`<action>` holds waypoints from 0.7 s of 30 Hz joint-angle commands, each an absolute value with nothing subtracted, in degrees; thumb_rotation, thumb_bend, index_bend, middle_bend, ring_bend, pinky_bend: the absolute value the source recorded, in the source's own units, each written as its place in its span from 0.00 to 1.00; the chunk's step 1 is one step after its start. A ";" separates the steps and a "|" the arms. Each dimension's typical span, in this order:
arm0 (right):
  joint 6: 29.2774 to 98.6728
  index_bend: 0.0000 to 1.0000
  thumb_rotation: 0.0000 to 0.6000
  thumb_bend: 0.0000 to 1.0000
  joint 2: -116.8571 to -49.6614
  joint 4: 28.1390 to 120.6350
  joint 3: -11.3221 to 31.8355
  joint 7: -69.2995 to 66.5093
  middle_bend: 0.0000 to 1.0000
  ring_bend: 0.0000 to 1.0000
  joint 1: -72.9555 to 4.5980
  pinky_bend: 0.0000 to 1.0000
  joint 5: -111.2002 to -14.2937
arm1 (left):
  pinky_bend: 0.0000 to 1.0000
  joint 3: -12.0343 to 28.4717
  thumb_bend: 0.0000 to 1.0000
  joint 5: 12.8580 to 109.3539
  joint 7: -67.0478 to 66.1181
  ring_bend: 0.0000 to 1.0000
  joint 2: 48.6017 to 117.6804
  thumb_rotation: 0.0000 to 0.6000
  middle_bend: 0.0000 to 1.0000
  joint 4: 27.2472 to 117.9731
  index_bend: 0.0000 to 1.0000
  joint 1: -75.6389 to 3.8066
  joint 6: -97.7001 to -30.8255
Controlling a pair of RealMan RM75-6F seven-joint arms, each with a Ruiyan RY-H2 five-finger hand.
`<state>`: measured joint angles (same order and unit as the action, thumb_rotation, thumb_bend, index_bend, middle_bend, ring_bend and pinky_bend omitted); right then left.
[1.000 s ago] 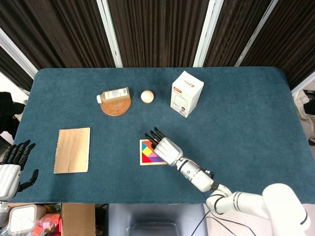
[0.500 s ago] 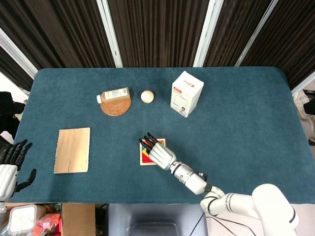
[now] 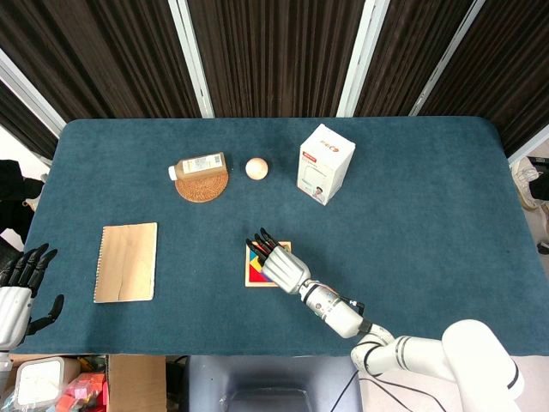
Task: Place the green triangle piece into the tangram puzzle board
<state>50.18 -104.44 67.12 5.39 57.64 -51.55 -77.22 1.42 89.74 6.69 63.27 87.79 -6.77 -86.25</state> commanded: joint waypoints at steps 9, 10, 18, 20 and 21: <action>50.14 0.45 1.00 0.42 -104.05 67.97 4.99 59.37 0.05 0.00 -51.77 0.00 -76.22 | 0.03 1.34 0.46 89.89 6.24 0.00 63.34 1.00 0.00 87.99 0.00 -6.76 -86.27; 50.24 0.43 1.00 0.42 -103.90 68.17 4.96 59.50 0.05 0.00 -51.74 0.00 -76.15 | 0.03 1.38 0.46 89.88 6.24 0.00 63.33 1.00 0.00 88.01 0.00 -6.77 -86.30; 50.56 0.34 1.00 0.42 -103.20 69.18 4.93 60.65 0.03 0.00 -51.66 0.00 -75.09 | 0.03 1.38 0.46 89.77 6.24 0.00 63.31 1.00 0.00 88.08 0.00 -6.79 -86.15; 50.81 0.33 1.00 0.42 -102.92 69.71 4.90 60.48 0.03 0.00 -51.63 0.00 -75.13 | 0.03 1.38 0.46 89.80 6.33 0.00 63.29 1.00 0.00 88.06 0.00 -6.74 -86.26; 51.02 0.33 1.00 0.42 -102.68 70.12 4.87 60.29 0.03 0.00 -51.56 0.00 -75.24 | 0.03 1.39 0.46 89.77 6.41 0.00 63.25 1.00 0.00 88.00 0.00 -6.71 -86.31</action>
<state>50.84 -102.87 69.84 4.90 60.44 -51.61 -75.16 1.39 89.78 6.40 63.27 88.02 -6.72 -86.29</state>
